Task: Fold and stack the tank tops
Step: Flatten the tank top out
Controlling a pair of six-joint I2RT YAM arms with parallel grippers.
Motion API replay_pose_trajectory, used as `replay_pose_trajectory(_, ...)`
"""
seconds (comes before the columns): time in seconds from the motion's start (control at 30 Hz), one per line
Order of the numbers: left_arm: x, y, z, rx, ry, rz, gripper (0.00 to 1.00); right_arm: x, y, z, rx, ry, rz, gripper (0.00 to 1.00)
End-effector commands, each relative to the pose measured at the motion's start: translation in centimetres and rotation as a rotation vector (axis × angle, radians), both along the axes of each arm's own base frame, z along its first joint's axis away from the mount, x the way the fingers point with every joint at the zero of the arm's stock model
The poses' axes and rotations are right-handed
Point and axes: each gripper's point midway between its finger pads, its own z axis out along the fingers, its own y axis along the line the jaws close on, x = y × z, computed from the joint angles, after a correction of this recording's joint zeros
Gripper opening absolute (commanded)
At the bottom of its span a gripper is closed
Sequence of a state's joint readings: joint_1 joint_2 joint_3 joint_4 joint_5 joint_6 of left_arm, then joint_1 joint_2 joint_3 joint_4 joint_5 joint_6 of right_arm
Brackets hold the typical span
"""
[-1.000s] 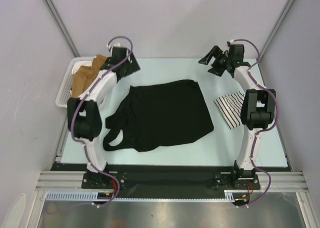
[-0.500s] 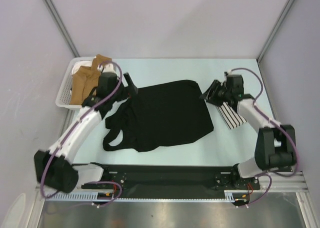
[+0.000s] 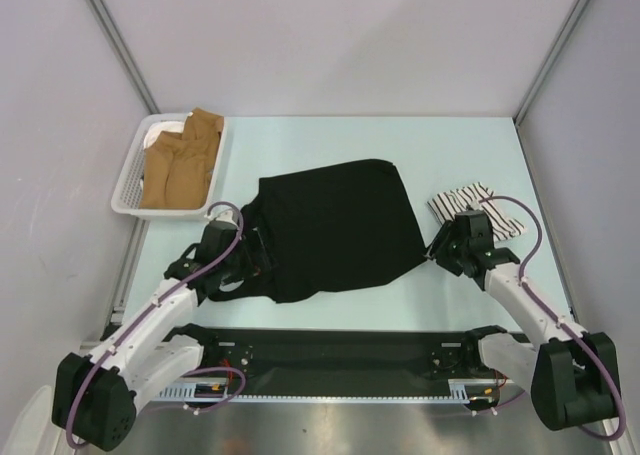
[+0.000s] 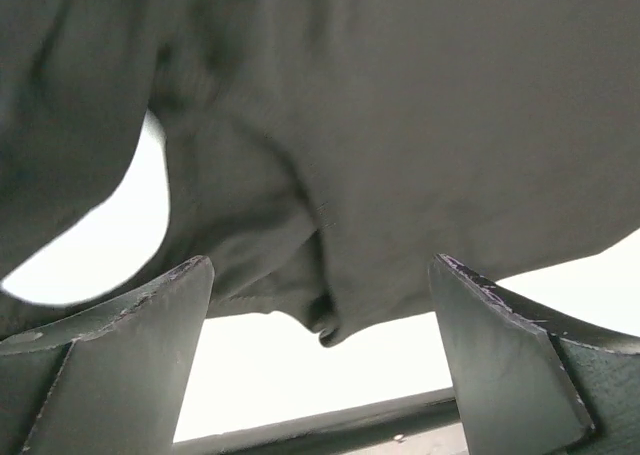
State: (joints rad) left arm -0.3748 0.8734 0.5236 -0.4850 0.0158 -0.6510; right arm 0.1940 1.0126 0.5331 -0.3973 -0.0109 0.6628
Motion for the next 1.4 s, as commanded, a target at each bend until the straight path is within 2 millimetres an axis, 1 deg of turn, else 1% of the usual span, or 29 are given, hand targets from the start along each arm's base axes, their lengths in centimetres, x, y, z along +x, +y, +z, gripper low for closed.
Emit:
replay_pose_trajectory(0.0,0.9,-1.2,0.4,-0.057,-0.021,0.006,0.94,1.4,-0.7,-0.6,-0.015,-0.013,-0.048,0.53)
replay_pose_trajectory(0.13,2.5,-1.7,-0.3,-0.046,0.004,0.007,0.91,2.4,-0.3,-2.7,-0.024,0.043,-0.025,0.49)
replay_pose_trajectory(0.23,3.7,-2.3,-0.1,-0.054,-0.011,0.005,0.89,3.3,0.0,-3.1,-0.025,0.046,-0.022,0.45)
replay_pose_trajectory(0.27,3.9,-2.3,-0.2,-0.051,-0.009,0.005,0.89,3.5,0.0,-3.1,-0.025,0.047,-0.022,0.41)
replay_pose_trajectory(0.3,4.3,-2.3,0.0,-0.045,-0.016,0.009,0.89,3.9,0.2,-2.9,-0.024,0.043,-0.021,0.30)
replay_pose_trajectory(0.37,4.6,-2.2,-0.5,-0.022,0.002,0.014,0.88,4.2,0.8,-2.7,-0.003,0.050,0.002,0.15)
replay_pose_trajectory(0.4,5.0,-2.2,-0.1,-0.019,-0.007,0.016,0.88,4.6,1.0,-2.0,-0.006,0.040,0.006,0.03)
replay_pose_trajectory(0.43,5.2,-2.1,-0.1,-0.010,-0.008,0.021,0.88,4.8,1.1,-1.6,-0.013,0.037,0.004,0.00)
replay_pose_trajectory(0.47,5.3,-2.1,-0.5,-0.004,0.006,0.021,0.88,5.3,0.5,-1.1,-0.050,0.025,-0.020,0.00)
replay_pose_trajectory(0.5,5.8,-2.2,-0.1,-0.006,-0.003,0.020,0.88,6.2,0.7,0.5,-0.070,0.006,-0.029,0.00)
replay_pose_trajectory(0.57,6.3,-2.3,0.1,-0.005,-0.002,0.022,0.88,7.3,0.7,1.6,-0.114,-0.010,-0.043,0.00)
replay_pose_trajectory(0.6,6.7,-2.4,0.1,-0.002,0.002,0.022,0.88,7.7,0.8,0.8,-0.128,0.030,-0.040,0.00)
replay_pose_trajectory(0.63,7.0,-2.5,0.2,-0.001,0.000,0.023,0.88,9.4,1.5,2.4,-0.113,0.000,-0.035,0.00)
replay_pose_trajectory(0.67,7.2,-2.6,0.2,0.000,0.001,0.022,0.88,10.1,2.0,2.4,-0.108,0.008,-0.013,0.01)
replay_pose_trajectory(0.73,8.0,-2.3,0.2,0.023,-0.001,0.039,0.88,11.4,2.2,1.1,-0.129,0.058,-0.008,0.11)
replay_pose_trajectory(0.77,8.3,-2.2,0.1,0.030,0.001,0.044,0.88,12.5,2.5,1.5,-0.129,0.043,-0.003,0.18)
replay_pose_trajectory(0.8,8.6,-2.3,0.3,0.031,-0.003,0.046,0.88,13.1,2.6,1.3,-0.130,0.044,-0.004,0.40)
replay_pose_trajectory(0.83,8.6,-2.3,0.1,0.036,0.005,0.043,0.88,13.4,2.6,0.6,-0.129,0.061,0.003,0.44)
replay_pose_trajectory(0.9,8.6,-2.4,0.1,0.035,0.007,0.042,0.88,13.4,3.0,0.7,-0.100,0.063,0.019,0.46)
replay_pose_trajectory(0.93,8.6,-2.4,0.1,0.034,0.006,0.041,0.88,13.3,2.9,1.5,-0.098,0.038,0.015,0.46)
replay_pose_trajectory(0.97,8.5,-2.4,0.2,0.035,0.006,0.040,0.88,12.5,2.4,0.9,-0.105,0.040,0.009,0.47)
replay_pose_trajectory(1.03,8.1,-2.1,0.0,0.044,0.010,0.041,0.88,11.8,2.0,1.2,-0.094,0.025,0.005,0.47)
replay_pose_trajectory(1.07,8.1,-2.0,0.4,0.041,-0.001,0.041,0.88,11.5,2.0,2.3,-0.076,-0.011,0.009,0.47)
replay_pose_trajectory(1.1,7.9,-1.9,0.4,0.043,-0.001,0.041,0.88,10.5,1.9,1.6,-0.069,0.004,0.017,0.45)
replay_pose_trajectory(1.13,7.6,-1.9,0.5,0.044,0.002,0.038,0.88,10.1,2.0,1.6,-0.061,-0.002,0.028,0.44)
replay_pose_trajectory(1.17,7.6,-1.8,1.1,0.037,-0.016,0.037,0.88,10.0,2.4,2.2,-0.039,-0.025,0.043,0.42)
replay_pose_trajectory(1.2,7.4,-1.7,1.2,0.036,-0.019,0.039,0.88,9.6,2.3,1.7,-0.038,-0.017,0.043,0.36)
replay_pose_trajectory(1.27,7.2,-1.7,1.8,0.032,-0.034,0.036,0.88,9.4,3.2,1.5,0.003,-0.009,0.074,0.31)
replay_pose_trajectory(1.37,6.9,-1.5,2.3,0.037,-0.043,0.036,0.88,9.6,4.1,1.2,0.022,0.001,0.099,0.33)
